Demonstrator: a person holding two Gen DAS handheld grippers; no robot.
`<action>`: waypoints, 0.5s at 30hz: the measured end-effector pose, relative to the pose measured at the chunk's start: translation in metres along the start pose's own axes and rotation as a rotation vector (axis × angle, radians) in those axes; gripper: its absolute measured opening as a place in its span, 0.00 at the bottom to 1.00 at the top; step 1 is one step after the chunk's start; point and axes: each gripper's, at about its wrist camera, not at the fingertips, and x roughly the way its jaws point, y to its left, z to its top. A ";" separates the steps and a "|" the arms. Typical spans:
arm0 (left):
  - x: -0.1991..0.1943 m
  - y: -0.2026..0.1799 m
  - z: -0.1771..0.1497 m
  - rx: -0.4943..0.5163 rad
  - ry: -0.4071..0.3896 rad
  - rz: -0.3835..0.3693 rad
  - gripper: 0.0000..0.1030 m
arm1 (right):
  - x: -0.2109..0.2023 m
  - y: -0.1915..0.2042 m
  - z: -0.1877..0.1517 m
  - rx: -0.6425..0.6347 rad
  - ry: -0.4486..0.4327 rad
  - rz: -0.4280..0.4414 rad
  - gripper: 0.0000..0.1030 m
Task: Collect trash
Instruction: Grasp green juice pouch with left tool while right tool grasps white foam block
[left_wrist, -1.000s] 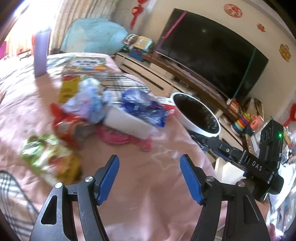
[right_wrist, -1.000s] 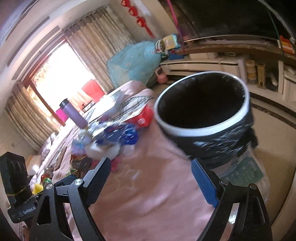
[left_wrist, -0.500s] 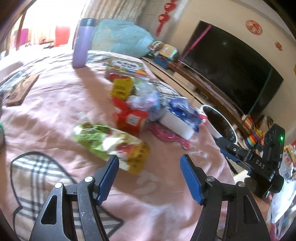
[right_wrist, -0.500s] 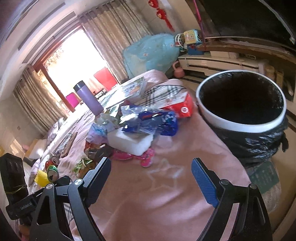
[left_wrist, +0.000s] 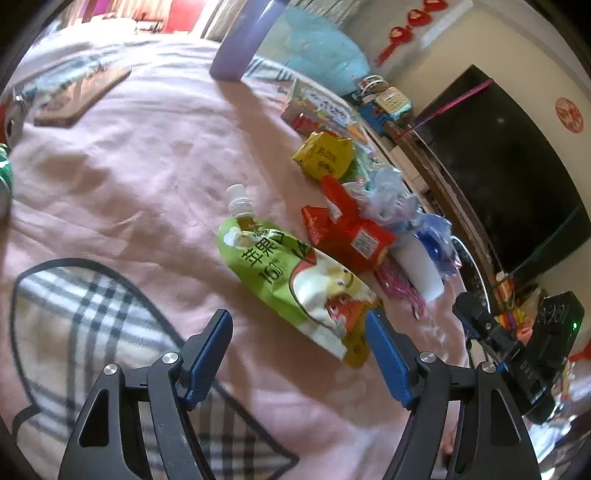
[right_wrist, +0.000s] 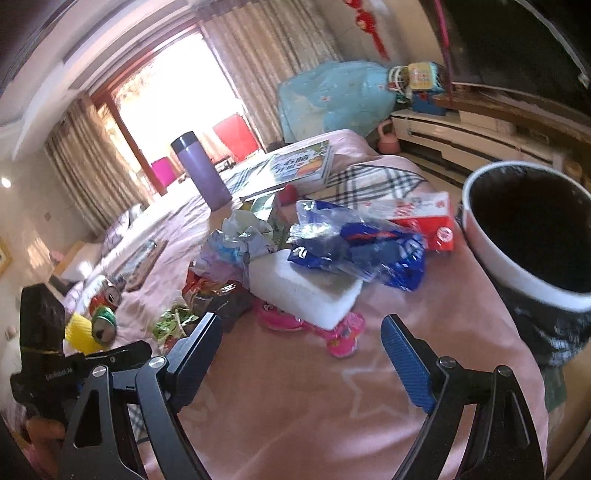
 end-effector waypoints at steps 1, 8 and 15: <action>0.005 0.001 0.004 -0.015 0.007 -0.002 0.71 | 0.003 0.001 0.002 -0.014 0.004 -0.004 0.84; 0.023 -0.002 0.023 -0.010 -0.021 0.015 0.69 | 0.035 0.012 0.010 -0.163 0.057 -0.052 0.69; 0.023 -0.019 0.007 0.095 -0.053 -0.013 0.29 | 0.035 0.008 0.007 -0.200 0.038 -0.098 0.35</action>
